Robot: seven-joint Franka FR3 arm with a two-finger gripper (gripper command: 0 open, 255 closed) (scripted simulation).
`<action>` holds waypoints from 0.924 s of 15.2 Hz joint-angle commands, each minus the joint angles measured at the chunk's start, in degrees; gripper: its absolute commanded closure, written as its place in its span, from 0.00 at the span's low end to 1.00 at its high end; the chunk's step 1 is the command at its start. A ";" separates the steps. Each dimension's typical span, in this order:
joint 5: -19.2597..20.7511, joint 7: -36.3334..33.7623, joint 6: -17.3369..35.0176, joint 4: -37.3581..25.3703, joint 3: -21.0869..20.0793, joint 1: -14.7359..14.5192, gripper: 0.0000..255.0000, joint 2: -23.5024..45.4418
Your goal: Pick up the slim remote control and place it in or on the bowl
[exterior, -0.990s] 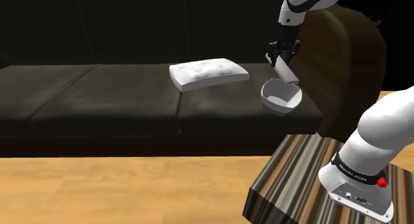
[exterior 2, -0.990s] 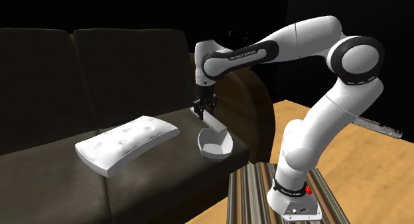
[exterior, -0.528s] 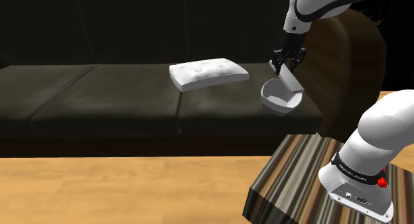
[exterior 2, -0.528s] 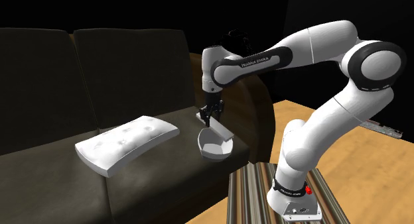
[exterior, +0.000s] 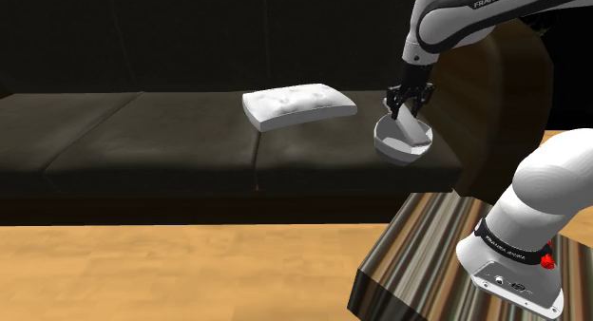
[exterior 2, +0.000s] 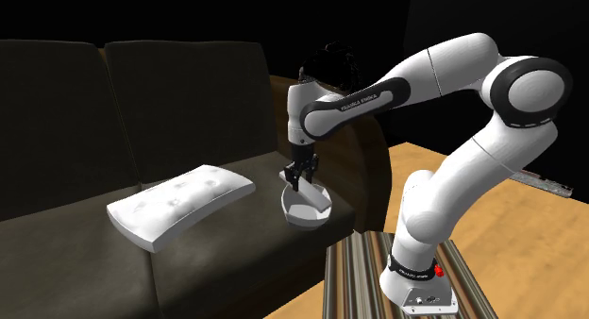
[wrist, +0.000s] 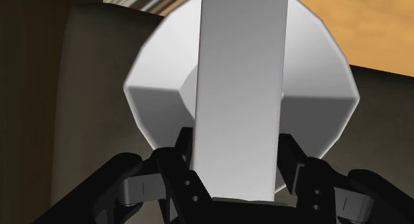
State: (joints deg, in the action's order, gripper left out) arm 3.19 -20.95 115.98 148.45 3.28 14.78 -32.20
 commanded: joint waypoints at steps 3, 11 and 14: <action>0.10 0.06 2.13 1.29 0.14 0.07 1.00 0.78; 0.10 0.05 2.14 1.29 0.14 0.06 0.00 0.80; 0.10 0.05 2.14 1.29 0.14 0.06 0.00 0.80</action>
State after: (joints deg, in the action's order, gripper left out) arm 3.29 -20.90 118.12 149.74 3.42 14.84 -31.41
